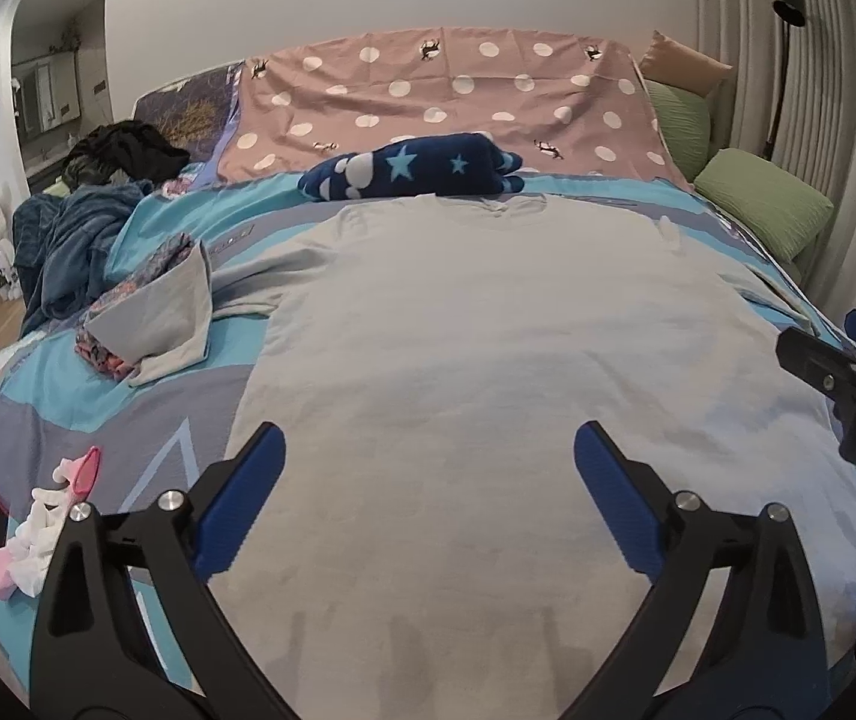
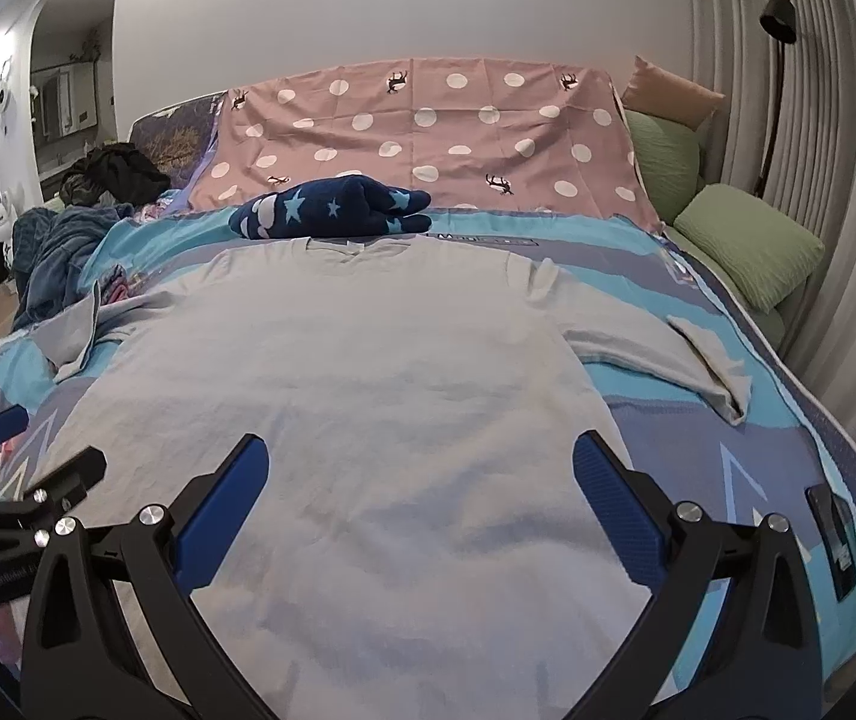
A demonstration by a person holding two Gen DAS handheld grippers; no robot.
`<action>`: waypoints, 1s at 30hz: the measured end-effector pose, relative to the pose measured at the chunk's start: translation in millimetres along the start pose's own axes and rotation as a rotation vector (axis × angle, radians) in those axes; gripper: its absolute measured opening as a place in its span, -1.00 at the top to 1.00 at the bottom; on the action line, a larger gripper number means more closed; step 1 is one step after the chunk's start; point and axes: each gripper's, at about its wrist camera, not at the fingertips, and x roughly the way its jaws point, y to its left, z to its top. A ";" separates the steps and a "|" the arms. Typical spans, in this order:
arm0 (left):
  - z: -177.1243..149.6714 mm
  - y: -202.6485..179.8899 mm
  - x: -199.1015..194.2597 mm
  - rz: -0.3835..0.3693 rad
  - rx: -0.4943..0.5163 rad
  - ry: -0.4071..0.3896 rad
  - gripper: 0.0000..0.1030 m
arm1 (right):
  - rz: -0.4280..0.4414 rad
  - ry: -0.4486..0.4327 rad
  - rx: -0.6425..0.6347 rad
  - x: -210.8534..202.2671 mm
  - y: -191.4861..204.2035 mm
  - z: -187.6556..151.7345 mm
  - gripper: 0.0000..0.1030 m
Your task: Fold small clothes
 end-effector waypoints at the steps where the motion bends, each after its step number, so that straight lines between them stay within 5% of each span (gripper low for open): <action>1: 0.6 3.3 0.8 0.001 -0.010 0.003 -0.82 | 0.000 0.001 -0.011 1.0 1.9 1.1 -0.97; 16: 4.5 45.5 12.2 0.015 -0.083 0.006 -0.76 | 0.043 0.061 -0.103 26.6 36.0 21.8 -0.97; 30: 14.1 98.0 42.1 0.042 -0.144 0.047 -0.70 | 0.127 0.079 -0.249 67.3 108.7 62.8 -0.67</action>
